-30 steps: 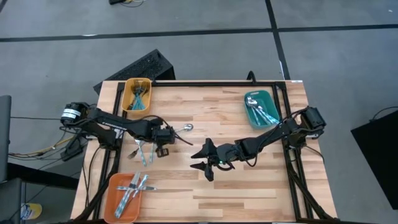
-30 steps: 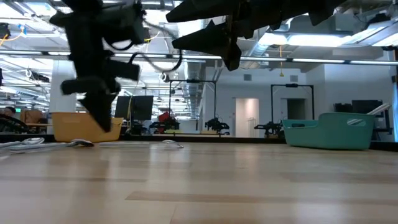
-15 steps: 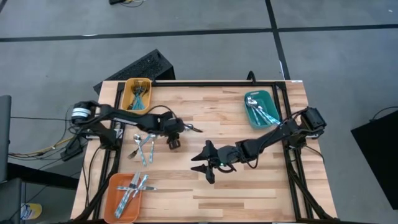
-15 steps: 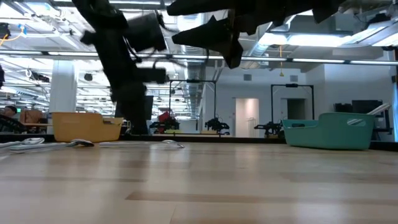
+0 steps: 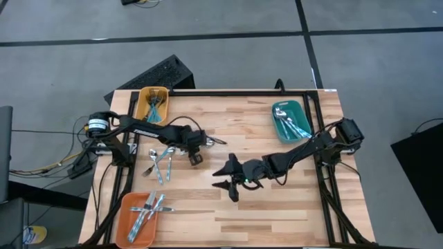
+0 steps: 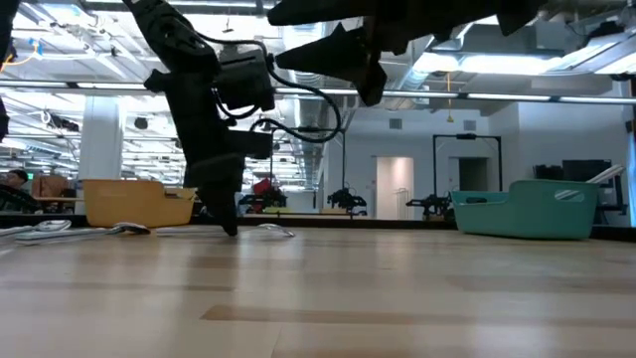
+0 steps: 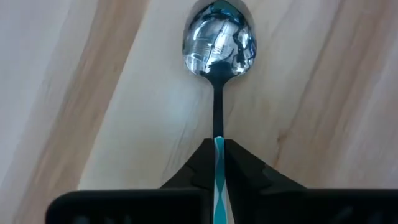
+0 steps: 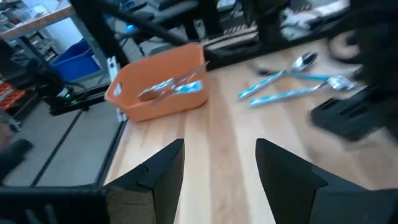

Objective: Sort silverware by color (type)
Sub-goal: Put the white-blue spoon into the blue bin

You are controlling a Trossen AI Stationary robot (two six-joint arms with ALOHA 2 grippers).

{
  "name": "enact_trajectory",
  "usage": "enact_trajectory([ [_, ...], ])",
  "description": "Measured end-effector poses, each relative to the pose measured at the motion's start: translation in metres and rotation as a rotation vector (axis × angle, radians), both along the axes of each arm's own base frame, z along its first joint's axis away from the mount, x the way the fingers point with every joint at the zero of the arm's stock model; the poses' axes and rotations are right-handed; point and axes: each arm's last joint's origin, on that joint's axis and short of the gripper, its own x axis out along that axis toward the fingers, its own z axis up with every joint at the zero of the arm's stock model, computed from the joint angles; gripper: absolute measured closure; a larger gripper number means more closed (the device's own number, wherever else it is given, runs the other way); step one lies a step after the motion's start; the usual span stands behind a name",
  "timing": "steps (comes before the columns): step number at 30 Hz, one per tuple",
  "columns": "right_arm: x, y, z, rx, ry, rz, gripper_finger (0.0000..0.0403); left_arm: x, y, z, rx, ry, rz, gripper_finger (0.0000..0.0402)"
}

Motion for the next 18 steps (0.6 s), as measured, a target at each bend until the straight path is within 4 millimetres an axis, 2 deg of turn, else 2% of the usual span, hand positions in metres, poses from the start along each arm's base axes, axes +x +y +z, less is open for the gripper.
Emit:
enact_trajectory([
  [3,0.0,-0.014,0.011,-0.047,-0.036,-0.043,0.0184,-0.017,-0.015,0.016,0.043,0.051,0.07,0.0396],
  [6,-0.003,-0.028,0.026,-0.128,-0.074,-0.076,0.0184,-0.025,-0.032,0.053,0.084,-0.068,0.151,0.0398],
  [11,-0.012,-0.06,0.045,-0.228,-0.098,-0.117,0.0192,-0.059,-0.067,0.11,0.149,-0.269,0.248,0.0399],
  [14,-0.015,-0.081,0.047,-0.254,-0.095,-0.158,0.0198,-0.083,-0.07,0.138,0.255,-0.397,0.335,0.04],
  [18,-0.015,-0.101,0.043,-0.208,-0.086,-0.14,0.0205,-0.101,-0.063,0.152,0.28,-0.488,0.413,0.04],
])
